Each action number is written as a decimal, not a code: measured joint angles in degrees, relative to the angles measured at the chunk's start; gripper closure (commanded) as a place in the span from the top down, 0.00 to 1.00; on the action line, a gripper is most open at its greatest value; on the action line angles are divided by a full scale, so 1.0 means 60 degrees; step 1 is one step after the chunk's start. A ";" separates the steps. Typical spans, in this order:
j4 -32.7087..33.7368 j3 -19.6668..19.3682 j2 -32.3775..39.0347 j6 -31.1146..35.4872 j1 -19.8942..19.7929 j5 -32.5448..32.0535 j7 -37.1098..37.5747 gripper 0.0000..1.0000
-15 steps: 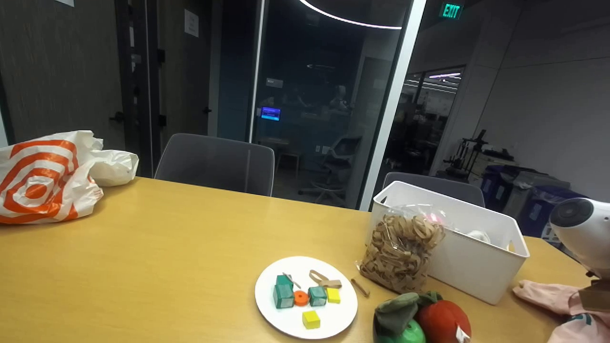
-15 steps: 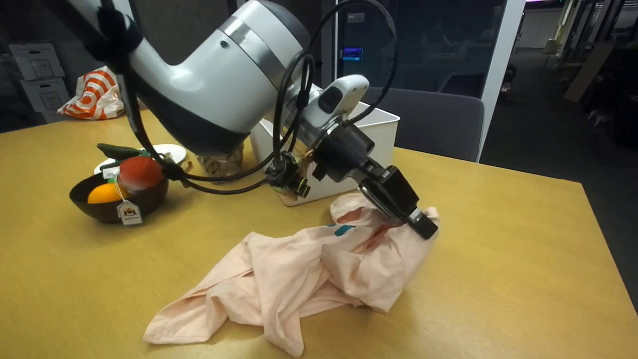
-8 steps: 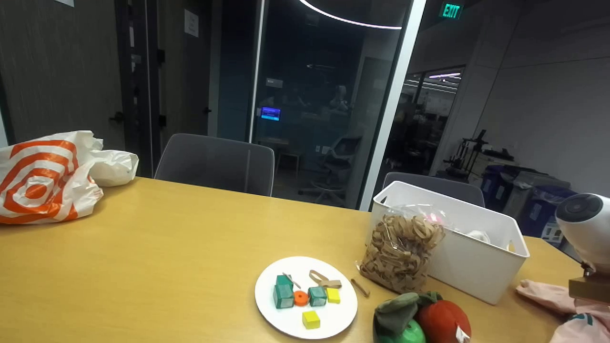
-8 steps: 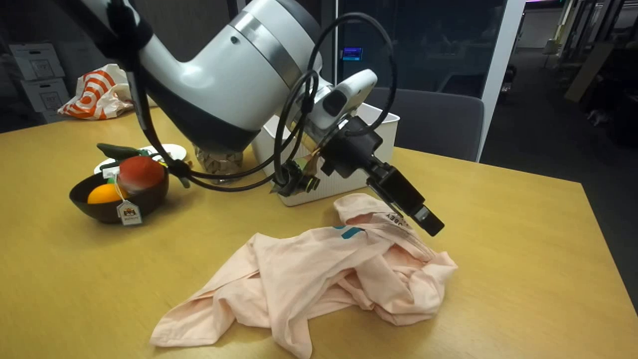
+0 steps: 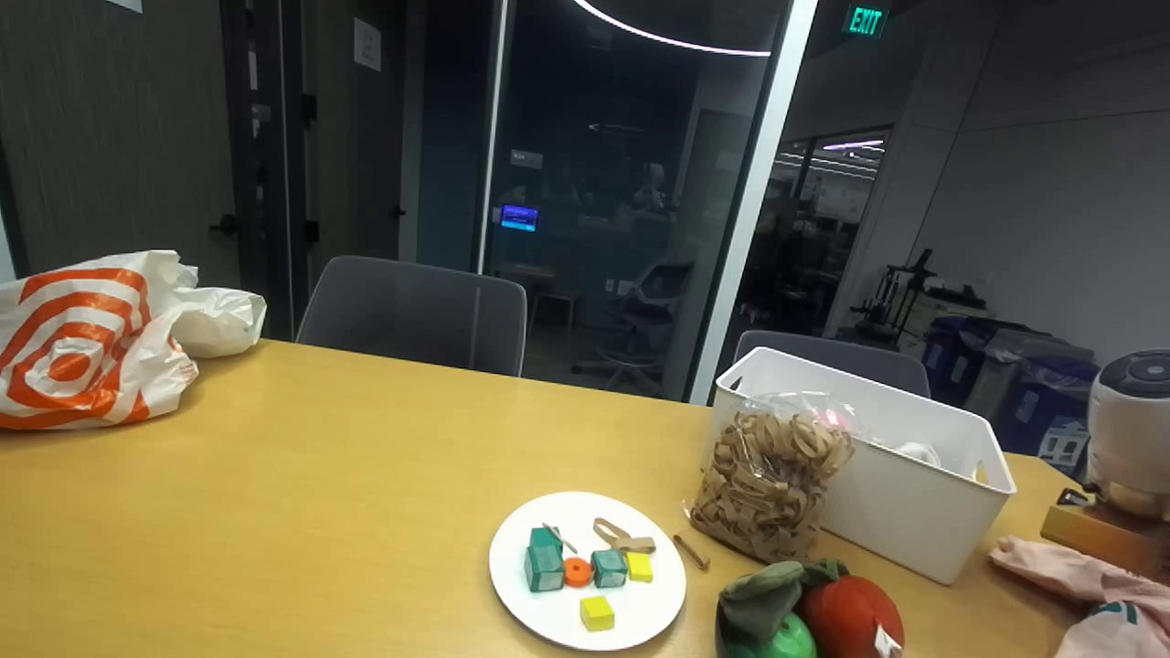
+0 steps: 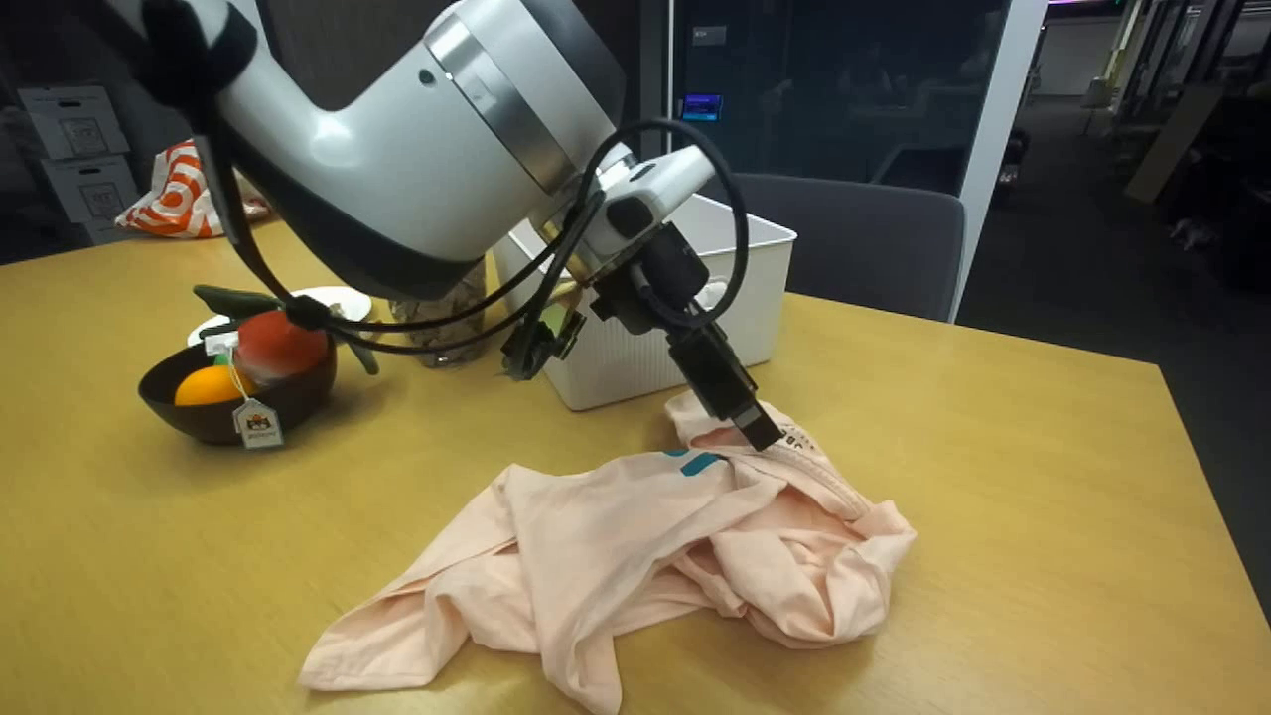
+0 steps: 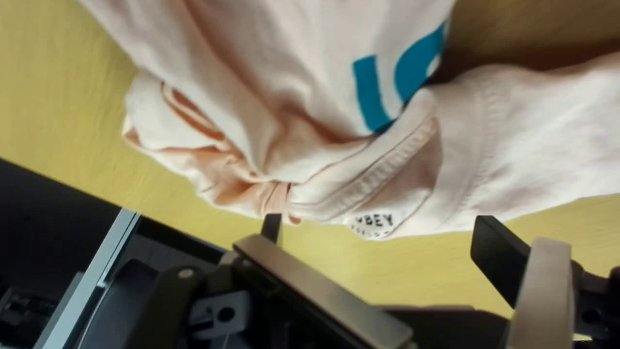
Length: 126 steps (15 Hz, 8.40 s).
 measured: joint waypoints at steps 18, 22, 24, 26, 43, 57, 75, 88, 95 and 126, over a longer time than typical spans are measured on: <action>-0.1244 -0.0345 -0.0311 0.3943 -0.0090 0.2977 0.3535 1.00; -0.1287 -0.0474 -0.0008 0.4208 -0.0107 0.2775 0.4222 0.75; -0.1249 -0.0591 0.0027 0.4207 -0.0107 0.2310 0.4697 0.66; -0.1209 -0.0733 0.0026 0.4201 -0.0107 0.1827 0.5069 0.49; -0.1093 -0.0947 0.0064 0.4193 -0.0096 0.0278 0.5721 0.12; 0.0735 -0.0325 0.0216 0.0832 0.0973 -0.1029 0.5567 0.15; 0.1836 -0.0253 0.0612 -0.0739 0.0461 -0.2057 0.5434 0.74; -0.0387 -0.0173 -0.0052 0.2034 0.0156 0.1514 -0.0096 1.00; -0.1659 -0.0160 -0.1443 0.0935 0.0146 0.4222 -0.4117 1.00; -0.2695 -0.1294 -0.1752 0.0878 -0.1054 1.0945 -1.4622 0.17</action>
